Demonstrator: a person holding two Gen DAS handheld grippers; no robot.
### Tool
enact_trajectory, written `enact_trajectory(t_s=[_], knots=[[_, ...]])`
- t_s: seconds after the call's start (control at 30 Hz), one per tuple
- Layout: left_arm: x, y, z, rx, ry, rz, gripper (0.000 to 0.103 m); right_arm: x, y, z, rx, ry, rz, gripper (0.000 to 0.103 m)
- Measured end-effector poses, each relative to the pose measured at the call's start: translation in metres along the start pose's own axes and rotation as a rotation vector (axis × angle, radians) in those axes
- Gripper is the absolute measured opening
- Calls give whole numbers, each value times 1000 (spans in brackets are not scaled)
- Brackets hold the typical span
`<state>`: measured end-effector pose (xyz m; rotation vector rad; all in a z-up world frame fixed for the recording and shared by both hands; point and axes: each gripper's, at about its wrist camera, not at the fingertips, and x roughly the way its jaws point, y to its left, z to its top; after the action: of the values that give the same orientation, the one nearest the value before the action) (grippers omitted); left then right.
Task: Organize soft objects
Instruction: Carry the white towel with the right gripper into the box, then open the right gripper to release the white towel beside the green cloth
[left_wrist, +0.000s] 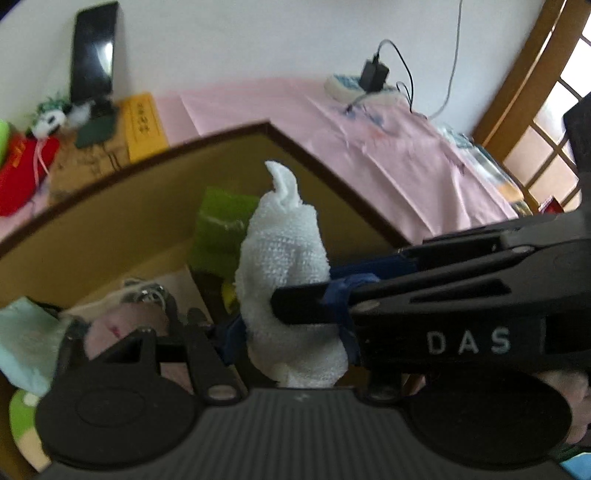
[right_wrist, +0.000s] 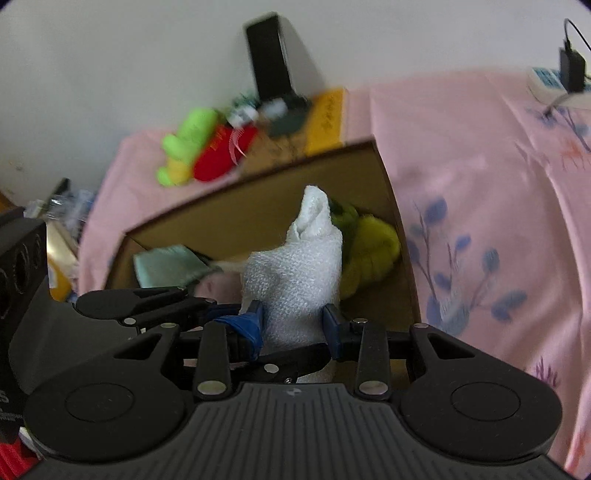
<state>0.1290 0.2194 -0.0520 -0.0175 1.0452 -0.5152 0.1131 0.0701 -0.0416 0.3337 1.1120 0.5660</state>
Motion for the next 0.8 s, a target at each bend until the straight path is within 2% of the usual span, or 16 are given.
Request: enact_trajectory(t_s=[0.13,0.2,0.43,0.6,0.8], knots=[[11,-1,-1,26,60,-35,53,2,15,-5,-39,4,-88,20],[14,-4,-1,48,72,-59,61,-4,16,-8,-42,5,-126,20],[18,-12,7,82,72,-110,63,-28,4,-7,20,-60,-134,20],[4,-18,12,76,15,-83,64,-52,-11,-10,94,-141,-87,20],[-33,-29,13,47,-93,39,67,-72,-22,-17,136,-211,-54,20]])
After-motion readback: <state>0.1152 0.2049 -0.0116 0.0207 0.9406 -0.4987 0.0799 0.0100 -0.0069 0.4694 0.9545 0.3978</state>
